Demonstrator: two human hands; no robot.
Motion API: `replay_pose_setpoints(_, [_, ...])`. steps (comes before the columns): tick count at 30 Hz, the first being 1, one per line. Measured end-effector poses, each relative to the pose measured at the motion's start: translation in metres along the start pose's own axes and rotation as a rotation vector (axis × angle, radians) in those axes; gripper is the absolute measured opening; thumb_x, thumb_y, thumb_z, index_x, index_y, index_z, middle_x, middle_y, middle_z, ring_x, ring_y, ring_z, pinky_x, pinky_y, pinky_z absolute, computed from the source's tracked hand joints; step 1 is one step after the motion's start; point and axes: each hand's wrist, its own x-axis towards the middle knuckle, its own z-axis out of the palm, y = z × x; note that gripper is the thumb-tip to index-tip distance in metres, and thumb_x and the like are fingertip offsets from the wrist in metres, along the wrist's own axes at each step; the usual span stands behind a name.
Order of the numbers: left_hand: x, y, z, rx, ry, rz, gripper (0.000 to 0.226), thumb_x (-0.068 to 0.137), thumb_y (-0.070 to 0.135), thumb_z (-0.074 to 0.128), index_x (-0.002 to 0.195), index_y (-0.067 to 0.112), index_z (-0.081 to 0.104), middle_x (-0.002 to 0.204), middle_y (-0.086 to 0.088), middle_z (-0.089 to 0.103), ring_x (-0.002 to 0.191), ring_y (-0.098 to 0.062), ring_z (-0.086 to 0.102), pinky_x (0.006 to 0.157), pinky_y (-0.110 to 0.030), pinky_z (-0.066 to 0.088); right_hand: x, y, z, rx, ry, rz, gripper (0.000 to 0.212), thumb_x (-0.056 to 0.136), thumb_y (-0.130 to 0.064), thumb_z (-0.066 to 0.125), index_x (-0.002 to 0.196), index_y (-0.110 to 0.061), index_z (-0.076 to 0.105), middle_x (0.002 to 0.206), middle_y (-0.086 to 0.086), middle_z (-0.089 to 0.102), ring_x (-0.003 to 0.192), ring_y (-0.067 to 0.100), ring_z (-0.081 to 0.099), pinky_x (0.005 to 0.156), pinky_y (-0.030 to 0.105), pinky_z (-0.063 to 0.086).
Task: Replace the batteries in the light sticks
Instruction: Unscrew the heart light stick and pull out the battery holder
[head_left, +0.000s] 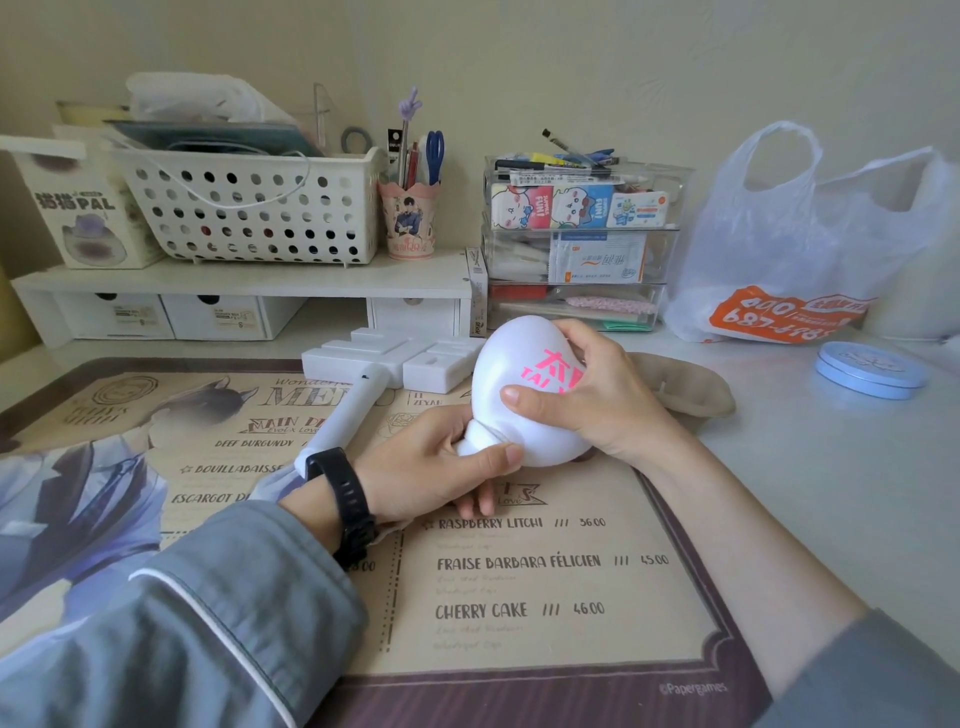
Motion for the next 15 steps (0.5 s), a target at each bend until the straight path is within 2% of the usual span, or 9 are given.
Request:
replay_pose_setpoints(8, [0.000,0.003,0.001,0.013,0.034,-0.020,0.017,0.091,0.026,0.057,0.084,0.010,0.058,0.054,-0.005,0.060,0.039,-0.010,0.046,0.044,-0.018,0.039,0.002,-0.002,-0.002,-0.015,-0.008,-0.018,0.073,0.046,-0.063,0.077,0.110,-0.033,0.058,0.101,-0.010,0.067,0.094,0.011,0.064,0.086,0.040,0.054])
replay_pose_setpoints(12, [0.002,0.001,0.004,0.027,0.156,-0.026,0.024,0.092,0.031,0.058,0.090,0.008,0.061,0.051,-0.002,0.052,0.041,-0.012,0.042,0.042,-0.021,0.036,-0.001,-0.008,0.003,-0.154,0.053,-0.031,0.076,0.055,-0.073,0.065,0.120,-0.037,0.052,0.109,-0.013,0.062,0.103,0.013,0.059,0.089,0.041,0.050])
replay_pose_setpoints(15, [0.005,-0.003,0.004,0.126,0.301,-0.017,0.031,0.086,0.043,0.063,0.091,0.013,0.062,0.055,0.005,0.056,0.044,-0.009,0.046,0.046,-0.024,0.038,-0.003,-0.012,0.008,-0.251,0.105,-0.030,0.078,0.058,-0.077,0.056,0.127,-0.040,0.047,0.118,-0.010,0.054,0.114,0.016,0.050,0.098,0.041,0.043])
